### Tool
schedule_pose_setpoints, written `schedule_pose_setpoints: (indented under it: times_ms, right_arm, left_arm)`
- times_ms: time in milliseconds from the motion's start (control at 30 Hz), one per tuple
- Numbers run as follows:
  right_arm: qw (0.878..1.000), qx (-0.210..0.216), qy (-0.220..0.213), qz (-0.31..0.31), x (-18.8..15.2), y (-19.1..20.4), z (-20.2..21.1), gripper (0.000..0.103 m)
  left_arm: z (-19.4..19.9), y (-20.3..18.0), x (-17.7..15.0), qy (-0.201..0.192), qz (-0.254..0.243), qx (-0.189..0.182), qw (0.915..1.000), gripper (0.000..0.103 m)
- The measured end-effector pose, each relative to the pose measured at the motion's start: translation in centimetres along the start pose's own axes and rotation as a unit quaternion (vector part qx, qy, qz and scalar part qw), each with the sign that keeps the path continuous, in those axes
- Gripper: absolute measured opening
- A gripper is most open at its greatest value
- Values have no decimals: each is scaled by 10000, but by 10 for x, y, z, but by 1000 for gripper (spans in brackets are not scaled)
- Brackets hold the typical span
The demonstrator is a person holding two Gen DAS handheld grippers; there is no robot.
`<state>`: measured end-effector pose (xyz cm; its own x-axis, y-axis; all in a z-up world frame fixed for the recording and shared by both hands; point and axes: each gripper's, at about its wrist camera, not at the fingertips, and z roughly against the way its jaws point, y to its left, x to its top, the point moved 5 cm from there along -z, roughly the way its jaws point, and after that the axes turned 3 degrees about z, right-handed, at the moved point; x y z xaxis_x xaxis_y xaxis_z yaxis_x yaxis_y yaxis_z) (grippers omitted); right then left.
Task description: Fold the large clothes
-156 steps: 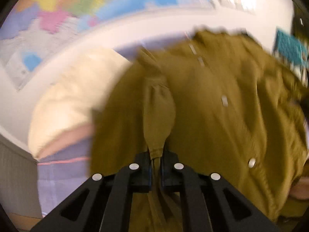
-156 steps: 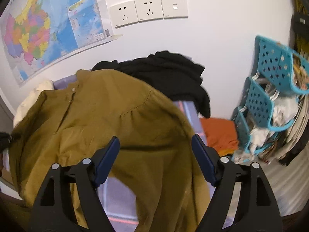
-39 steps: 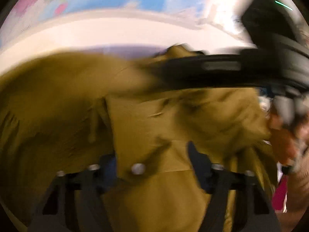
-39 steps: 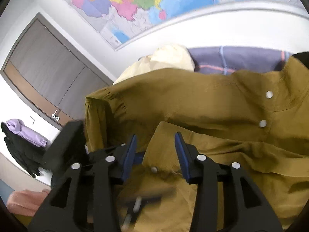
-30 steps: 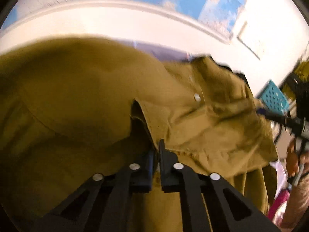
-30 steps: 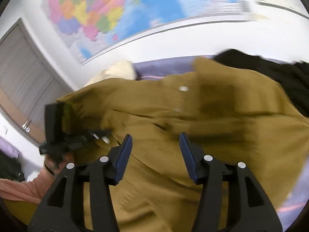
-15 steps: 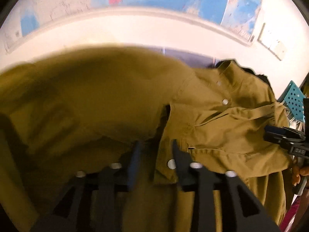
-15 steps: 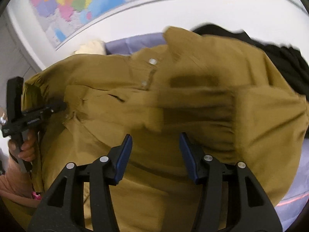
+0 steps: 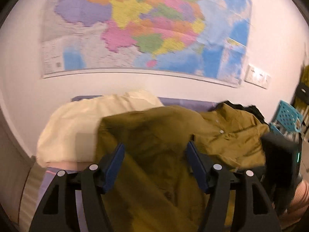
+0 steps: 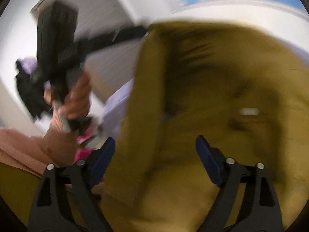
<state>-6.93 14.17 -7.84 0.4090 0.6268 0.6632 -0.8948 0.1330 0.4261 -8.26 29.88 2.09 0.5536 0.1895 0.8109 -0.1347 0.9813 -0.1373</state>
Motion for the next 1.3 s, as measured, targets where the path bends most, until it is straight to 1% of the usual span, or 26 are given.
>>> schedule_pose_setpoints:
  times_ms: [33, 67, 100, 133, 167, 200, 267, 333, 433, 533, 567, 600, 633, 700, 767, 833, 867, 900, 933, 1000, 1033, 1067, 1100, 1167, 1200, 1300]
  right_arm:
    - [9998, 85, 192, 71, -1, 7, -19, 84]
    - [9990, 67, 428, 120, -4, 11, -36, 79]
    - [9978, -29, 642, 133, -7, 11, -50, 61]
    - [9972, -25, 743, 101, -8, 12, -58, 48]
    - [9969, 59, 783, 63, -10, 12, -61, 29]
    - [9967, 208, 790, 22, -8, 13, -61, 4]
    - [9980, 307, 558, 65, 2, 17, -41, 5]
    - [9990, 336, 241, 143, 13, 19, -5, 5]
    - [9997, 2, -189, 161, 30, 8, 69, 5]
    - [9962, -800, -294, 202, 29, -12, 140, 5]
    - [9925, -1181, -283, 149, 25, -23, 168, 5]
    - [9895, -1424, -239, 114, 21, -32, 188, 5]
    - [9848, -1725, -170, 62, 16, -42, 204, 5]
    - [9754, -2201, -4, -137, 3, -67, 232, 6]
    - [9635, -2649, 147, -368, -14, -88, 255, 6]
    - [9549, -2861, 204, -765, -38, -111, 275, 8]
    - [9500, -2925, 264, -1062, -51, -127, 280, 12]
    - [9450, -3013, 371, -1218, -64, -133, 275, 21]
    - [9386, -3132, 461, -1372, -74, -143, 272, 26]
    - [9342, -3107, 415, -1706, -91, -164, 268, 51]
    - [9333, -3100, 317, -1786, -97, -171, 268, 57]
    - [9316, -3125, 201, -1846, -99, -173, 271, 72]
    - [9287, -3176, 49, -1914, -103, -174, 275, 82]
    - [9298, -3120, -279, -1935, -110, -170, 286, 91]
    - [9310, -3085, -396, -1912, -113, -164, 288, 93]
    - [9313, -3111, -565, -1805, -126, -150, 291, 94]
  left_arm:
    - [4, 5, 0, -20, 43, 22, 10000, 65]
    - [5, 7, 0, -27, 79, 17, 10000, 65]
    - [8, 11, 0, -26, 115, -1, 9999, 66]
    - [10, 14, 0, -27, 150, 22, 9999, 67]
    - [11, 15, 0, -34, 158, 46, 9999, 68]
    - [11, 15, 0, -44, 146, 53, 9999, 68]
    - [17, 17, 2, -124, 133, 57, 9998, 68]
    - [23, 17, 5, -230, 139, -44, 9996, 68]
    - [35, 15, 16, -443, 98, -144, 9989, 68]
    - [42, 4, 26, -621, -12, -317, 9976, 69]
    - [42, -1, 27, -636, -52, -389, 9972, 69]
    - [40, -7, 28, -629, -100, -471, 9969, 70]
    - [37, -14, 27, -598, -171, -553, 9965, 70]
    - [25, -28, 24, -497, -317, -570, 9966, 71]
    - [4, -43, 17, -236, -416, -657, 9967, 71]
    - [-15, -54, 9, 16, -439, -739, 9963, 71]
    - [-30, -62, 2, 204, -527, -714, 9958, 71]
    - [-42, -68, -4, 333, -619, -631, 9955, 71]
    - [-52, -73, -9, 454, -698, -572, 9949, 71]
    - [-75, -83, -20, 719, -835, -392, 9931, 71]
    - [-83, -85, -23, 792, -887, -320, 9924, 71]
    - [-91, -89, -27, 861, -964, -268, 9913, 71]
    - [-99, -93, -31, 936, -1034, -229, 9900, 71]
    - [-108, -98, -37, 1040, -1103, -245, 9881, 71]
    - [-113, -102, -40, 1087, -1148, -237, 9871, 71]
    - [-118, -110, -46, 1087, -1342, -159, 9849, 71]
